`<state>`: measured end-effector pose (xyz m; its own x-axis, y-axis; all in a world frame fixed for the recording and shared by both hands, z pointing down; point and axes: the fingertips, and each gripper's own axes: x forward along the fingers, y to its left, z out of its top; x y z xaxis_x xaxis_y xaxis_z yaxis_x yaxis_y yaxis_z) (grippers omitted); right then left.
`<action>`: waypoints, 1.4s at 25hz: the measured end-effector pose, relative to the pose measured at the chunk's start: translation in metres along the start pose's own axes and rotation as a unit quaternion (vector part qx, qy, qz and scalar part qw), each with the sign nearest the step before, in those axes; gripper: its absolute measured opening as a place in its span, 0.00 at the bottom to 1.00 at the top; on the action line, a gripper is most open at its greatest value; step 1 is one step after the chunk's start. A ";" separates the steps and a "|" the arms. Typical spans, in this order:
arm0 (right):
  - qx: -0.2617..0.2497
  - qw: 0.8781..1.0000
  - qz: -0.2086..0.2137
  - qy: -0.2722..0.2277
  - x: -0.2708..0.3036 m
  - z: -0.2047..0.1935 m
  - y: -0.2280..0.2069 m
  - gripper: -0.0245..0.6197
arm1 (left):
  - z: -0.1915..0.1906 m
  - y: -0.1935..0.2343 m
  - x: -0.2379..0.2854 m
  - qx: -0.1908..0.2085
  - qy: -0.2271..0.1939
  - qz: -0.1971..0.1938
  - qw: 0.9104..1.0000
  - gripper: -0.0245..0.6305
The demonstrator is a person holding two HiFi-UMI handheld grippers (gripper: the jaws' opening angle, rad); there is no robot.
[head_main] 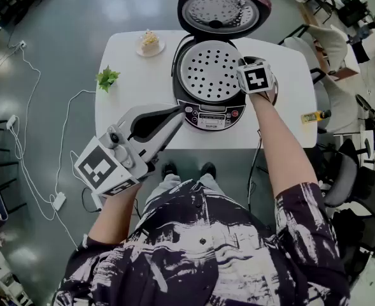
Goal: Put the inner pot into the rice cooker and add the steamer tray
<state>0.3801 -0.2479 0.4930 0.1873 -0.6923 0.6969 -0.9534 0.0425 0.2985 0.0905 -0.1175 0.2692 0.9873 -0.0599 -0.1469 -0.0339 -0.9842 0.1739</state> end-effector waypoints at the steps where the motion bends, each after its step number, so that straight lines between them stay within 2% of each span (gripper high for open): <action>1: 0.001 1.000 0.004 -0.001 0.001 0.000 0.001 0.10 | 0.000 0.000 0.000 -0.001 0.000 0.001 1.000 0.04; 3: -0.016 1.000 0.007 0.008 0.002 -0.002 0.004 0.10 | 0.000 0.000 0.000 -0.001 0.001 0.001 1.000 0.04; 7: -0.076 0.992 0.030 0.094 0.011 -0.036 0.021 0.11 | 0.001 -0.002 0.001 0.002 0.000 -0.001 1.000 0.04; 9: -0.090 0.992 0.034 0.078 0.011 -0.031 0.025 0.07 | 0.002 -0.002 0.000 0.003 0.001 -0.001 1.000 0.04; 11: -0.076 0.995 0.026 0.059 0.008 -0.024 0.021 0.07 | 0.002 0.000 0.000 0.003 0.002 0.001 1.000 0.04; 13: -0.041 0.998 0.020 0.038 0.000 -0.016 0.012 0.07 | 0.002 0.000 -0.001 0.003 0.003 0.002 1.000 0.04; 16: 0.025 0.998 0.037 -0.044 -0.025 0.011 0.003 0.07 | 0.002 0.000 0.003 0.005 0.006 0.001 1.000 0.04; 18: 0.069 0.988 0.063 -0.124 -0.060 0.035 0.001 0.07 | 0.001 0.001 0.007 0.007 0.009 0.000 1.000 0.04; 19: 0.089 0.978 0.084 -0.171 -0.084 0.047 0.003 0.07 | 0.001 0.001 0.011 0.009 0.010 -0.001 1.000 0.04; 21: 0.127 0.947 0.136 -0.263 -0.139 0.069 0.012 0.07 | 0.003 0.002 0.019 0.015 0.013 -0.003 1.000 0.04; 23: 0.149 0.918 0.176 -0.323 -0.193 0.080 0.022 0.07 | 0.006 0.002 0.029 0.022 0.016 -0.006 1.000 0.04; 25: 0.148 0.901 0.201 -0.356 -0.238 0.082 0.033 0.07 | 0.008 0.002 0.039 0.028 0.019 -0.005 0.999 0.04; 28: 0.126 0.890 0.216 -0.381 -0.279 0.073 0.045 0.07 | 0.008 0.000 0.051 0.033 0.022 -0.001 0.999 0.04; 35: 0.086 0.888 0.187 -0.412 -0.310 0.050 0.047 0.04 | 0.000 -0.001 0.079 0.032 0.038 0.020 0.999 0.04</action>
<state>0.2655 -0.0671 0.2581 -0.3189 -0.9477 -0.0076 -0.9477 0.3190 -0.0060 0.1684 -0.1217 0.2574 0.9939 -0.0880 -0.0667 -0.0799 -0.9901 0.1157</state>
